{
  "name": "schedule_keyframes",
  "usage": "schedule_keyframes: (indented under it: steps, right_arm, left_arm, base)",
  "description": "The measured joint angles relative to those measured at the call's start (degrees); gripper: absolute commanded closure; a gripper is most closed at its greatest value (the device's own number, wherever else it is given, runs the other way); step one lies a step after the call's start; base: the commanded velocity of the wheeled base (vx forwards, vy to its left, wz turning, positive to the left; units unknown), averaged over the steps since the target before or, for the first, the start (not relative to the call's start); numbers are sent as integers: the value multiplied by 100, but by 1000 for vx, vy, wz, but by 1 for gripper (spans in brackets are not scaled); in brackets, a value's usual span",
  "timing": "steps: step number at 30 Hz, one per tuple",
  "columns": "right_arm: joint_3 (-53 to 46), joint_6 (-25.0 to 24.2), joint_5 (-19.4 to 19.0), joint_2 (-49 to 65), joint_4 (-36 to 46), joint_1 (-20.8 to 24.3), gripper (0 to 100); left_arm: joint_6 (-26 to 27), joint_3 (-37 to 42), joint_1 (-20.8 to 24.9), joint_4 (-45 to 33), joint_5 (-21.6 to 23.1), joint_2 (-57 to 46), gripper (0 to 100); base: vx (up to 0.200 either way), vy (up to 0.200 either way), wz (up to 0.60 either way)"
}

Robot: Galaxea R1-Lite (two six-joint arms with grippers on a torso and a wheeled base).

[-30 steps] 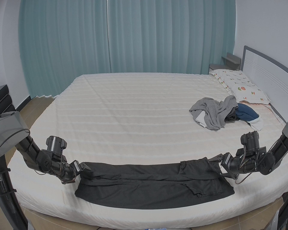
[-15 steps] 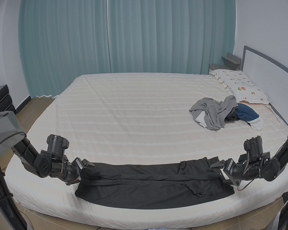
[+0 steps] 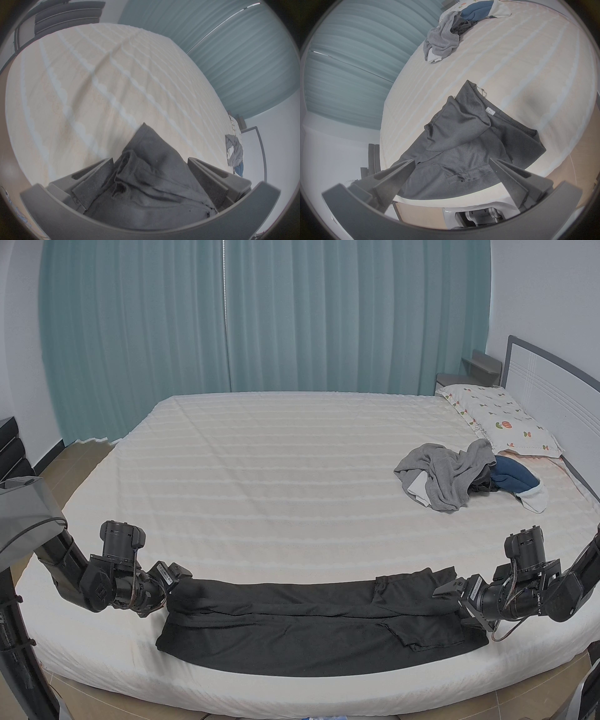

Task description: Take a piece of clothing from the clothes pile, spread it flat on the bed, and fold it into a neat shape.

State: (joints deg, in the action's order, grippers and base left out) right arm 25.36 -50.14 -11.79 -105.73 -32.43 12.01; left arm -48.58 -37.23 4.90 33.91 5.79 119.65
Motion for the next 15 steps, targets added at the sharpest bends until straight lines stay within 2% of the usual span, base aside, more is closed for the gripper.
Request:
schedule_keyframes:
  steps: [7, 8, 15]
  right_arm:
    - [-72, -110, 5, 22, -2, 48, 0]
    - [-72, -110, 5, 20, -2, 52, 0]
    - [-72, -191, 9, -11, -4, 52, 0]
  left_arm:
    - [0, -11, 6, 66, -24, 212, 0]
    - [0, -17, 11, 98, -29, 243, 100]
    - [6, -33, -35, 363, -62, 367, 100]
  base:
    - [0, 0, 0]
    - [0, 0, 0]
    - [0, 0, 0]
